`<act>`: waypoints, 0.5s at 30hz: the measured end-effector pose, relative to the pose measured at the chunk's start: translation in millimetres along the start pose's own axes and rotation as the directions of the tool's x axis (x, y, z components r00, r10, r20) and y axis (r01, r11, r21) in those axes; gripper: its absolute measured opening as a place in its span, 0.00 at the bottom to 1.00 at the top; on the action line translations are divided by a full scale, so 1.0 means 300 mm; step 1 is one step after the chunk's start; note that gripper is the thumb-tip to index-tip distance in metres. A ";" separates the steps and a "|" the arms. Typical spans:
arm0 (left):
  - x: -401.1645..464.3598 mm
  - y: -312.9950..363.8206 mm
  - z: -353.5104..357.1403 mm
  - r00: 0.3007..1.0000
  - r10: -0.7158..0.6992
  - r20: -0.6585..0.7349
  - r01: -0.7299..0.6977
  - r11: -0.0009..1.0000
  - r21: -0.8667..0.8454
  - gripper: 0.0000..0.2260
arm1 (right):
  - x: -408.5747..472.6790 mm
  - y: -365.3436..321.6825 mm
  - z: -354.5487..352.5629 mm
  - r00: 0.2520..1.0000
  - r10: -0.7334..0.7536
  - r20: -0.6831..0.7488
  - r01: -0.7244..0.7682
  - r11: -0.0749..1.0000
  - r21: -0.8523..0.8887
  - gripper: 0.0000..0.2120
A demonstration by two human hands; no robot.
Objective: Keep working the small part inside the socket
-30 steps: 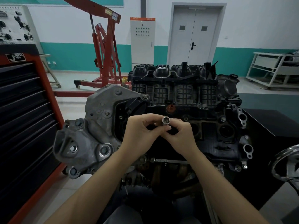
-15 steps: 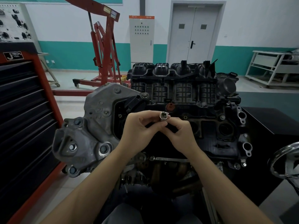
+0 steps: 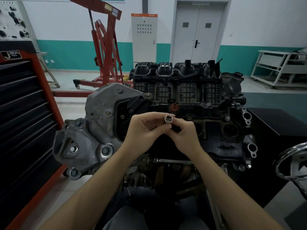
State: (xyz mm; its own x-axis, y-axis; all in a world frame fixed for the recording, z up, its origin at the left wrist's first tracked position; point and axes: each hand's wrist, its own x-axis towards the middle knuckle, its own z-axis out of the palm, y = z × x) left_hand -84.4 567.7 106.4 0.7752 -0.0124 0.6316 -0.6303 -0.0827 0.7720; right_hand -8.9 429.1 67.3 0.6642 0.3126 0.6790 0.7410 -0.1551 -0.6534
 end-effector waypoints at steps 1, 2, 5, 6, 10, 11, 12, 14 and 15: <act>0.000 -0.001 0.001 1.000 0.009 0.003 -0.009 1.000 0.019 0.13 | 0.000 0.000 0.003 1.000 0.018 -0.022 -0.018 1.000 0.015 0.10; -0.002 -0.002 0.004 1.000 0.027 -0.013 -0.026 0.998 0.065 0.12 | 0.001 0.001 0.004 0.999 0.033 -0.037 -0.032 0.999 0.030 0.08; -0.003 0.000 0.015 0.990 0.085 -0.109 -0.064 0.980 0.189 0.11 | 0.000 -0.001 0.006 0.998 0.043 -0.048 -0.041 0.998 0.054 0.07; -0.003 -0.001 0.017 0.989 0.088 -0.119 -0.065 0.980 0.187 0.12 | 0.000 -0.002 0.004 0.999 0.037 -0.039 -0.035 0.998 0.046 0.07; 0.001 -0.002 0.012 0.997 0.012 -0.082 -0.010 1.000 0.025 0.12 | -0.001 0.002 -0.002 0.999 -0.022 0.030 0.023 0.999 -0.037 0.10; 0.001 -0.002 0.006 0.998 0.001 -0.062 -0.002 1.000 -0.016 0.13 | -0.002 0.003 -0.002 1.000 -0.018 0.022 0.019 0.999 -0.036 0.10; 0.002 -0.001 0.001 0.999 0.000 -0.038 -0.001 0.999 -0.035 0.14 | -0.002 0.004 0.000 1.000 0.000 0.004 0.000 1.000 -0.025 0.10; 0.001 -0.001 -0.003 1.000 0.017 -0.023 -0.016 0.999 0.034 0.12 | 0.000 0.003 0.004 0.999 0.034 -0.030 -0.034 0.999 -0.001 0.09; 0.000 -0.002 -0.001 0.999 0.030 -0.038 -0.026 0.994 0.102 0.11 | 0.000 0.002 0.007 0.998 0.042 -0.039 -0.041 0.999 0.007 0.08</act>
State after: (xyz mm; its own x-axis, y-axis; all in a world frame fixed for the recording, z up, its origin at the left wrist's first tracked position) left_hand -84.0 568.1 105.9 0.7535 0.0233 0.6570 -0.6428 -0.1835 0.7437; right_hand -8.6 430.9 66.1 0.6978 0.2692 0.6638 0.7121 -0.1610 -0.6833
